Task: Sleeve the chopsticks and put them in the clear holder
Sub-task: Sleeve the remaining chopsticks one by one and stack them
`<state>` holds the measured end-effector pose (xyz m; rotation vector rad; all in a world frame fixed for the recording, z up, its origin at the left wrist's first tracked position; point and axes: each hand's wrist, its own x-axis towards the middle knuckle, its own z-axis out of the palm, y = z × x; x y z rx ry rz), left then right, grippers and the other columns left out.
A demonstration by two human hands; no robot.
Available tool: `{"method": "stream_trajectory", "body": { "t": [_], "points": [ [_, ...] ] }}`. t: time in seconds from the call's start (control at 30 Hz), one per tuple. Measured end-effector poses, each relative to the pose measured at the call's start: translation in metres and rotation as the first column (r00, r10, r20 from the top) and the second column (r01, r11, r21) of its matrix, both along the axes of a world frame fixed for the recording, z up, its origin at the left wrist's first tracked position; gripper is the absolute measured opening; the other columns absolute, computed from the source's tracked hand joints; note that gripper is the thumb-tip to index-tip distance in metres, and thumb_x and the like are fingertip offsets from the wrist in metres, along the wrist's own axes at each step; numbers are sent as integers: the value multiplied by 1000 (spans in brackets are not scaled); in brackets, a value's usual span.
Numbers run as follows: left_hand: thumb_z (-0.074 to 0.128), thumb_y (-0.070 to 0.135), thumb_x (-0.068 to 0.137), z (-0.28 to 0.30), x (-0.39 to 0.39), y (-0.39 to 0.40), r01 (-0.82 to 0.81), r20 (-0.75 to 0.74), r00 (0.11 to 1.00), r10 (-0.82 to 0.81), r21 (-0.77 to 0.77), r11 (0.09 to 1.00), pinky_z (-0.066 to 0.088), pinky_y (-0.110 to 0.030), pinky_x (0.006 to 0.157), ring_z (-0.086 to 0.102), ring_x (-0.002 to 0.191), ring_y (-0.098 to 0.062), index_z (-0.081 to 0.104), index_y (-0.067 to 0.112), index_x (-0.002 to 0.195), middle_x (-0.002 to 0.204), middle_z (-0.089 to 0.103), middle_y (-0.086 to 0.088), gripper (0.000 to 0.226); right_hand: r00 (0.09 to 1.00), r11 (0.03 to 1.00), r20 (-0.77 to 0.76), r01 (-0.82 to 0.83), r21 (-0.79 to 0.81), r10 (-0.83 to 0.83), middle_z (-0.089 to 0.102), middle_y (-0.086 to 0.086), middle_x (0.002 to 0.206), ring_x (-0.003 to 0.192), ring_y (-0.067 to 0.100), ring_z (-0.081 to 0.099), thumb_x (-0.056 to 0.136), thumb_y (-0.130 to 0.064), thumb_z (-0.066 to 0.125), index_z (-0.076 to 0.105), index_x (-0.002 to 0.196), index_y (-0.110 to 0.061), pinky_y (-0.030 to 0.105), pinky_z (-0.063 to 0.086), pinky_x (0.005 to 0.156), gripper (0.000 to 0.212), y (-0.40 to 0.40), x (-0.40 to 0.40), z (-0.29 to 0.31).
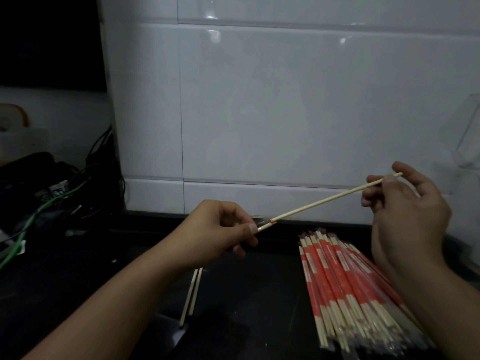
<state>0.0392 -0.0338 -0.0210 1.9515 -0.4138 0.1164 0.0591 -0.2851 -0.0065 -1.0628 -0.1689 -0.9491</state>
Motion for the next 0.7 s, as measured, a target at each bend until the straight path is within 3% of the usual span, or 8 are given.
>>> {"method": "stream_trajectory", "body": {
  "t": [0.3,0.47,0.57,0.7],
  "points": [
    [68,14,92,-1,0,1,15,15,1000,-15,-8,1000,50,-22,58,66,62,-16,69,7,89,81,77,-8,7,1000,1000,-7,-3,9,3,66,7,76,59,11,59,99,0,48,56,110,-19,21,50,61,23,0,-2,0],
    [67,10,92,0,-2,-1,10,6,1000,-10,-31,999,47,-16,53,65,58,-14,69,4,90,81,76,-13,7,999,999,-34,-21,-27,21,68,5,76,60,12,61,98,-2,50,59,109,-20,21,52,62,23,1,-3,-1],
    [67,14,92,0,-2,-1,0,5,1000,0,-9,1000,48,-19,55,67,61,-14,69,6,91,81,77,-9,7,997,991,-62,-45,-124,37,72,5,82,66,12,64,98,-5,54,64,110,-19,22,53,62,21,4,-4,-5],
    [67,16,93,-1,-1,-1,-13,9,1000,13,-17,1000,52,-26,61,69,65,-18,70,10,92,81,77,-6,7,982,913,-182,-125,-388,56,73,5,85,68,14,63,97,-14,57,74,101,-24,24,52,61,19,18,-12,-14]
  ]
}}
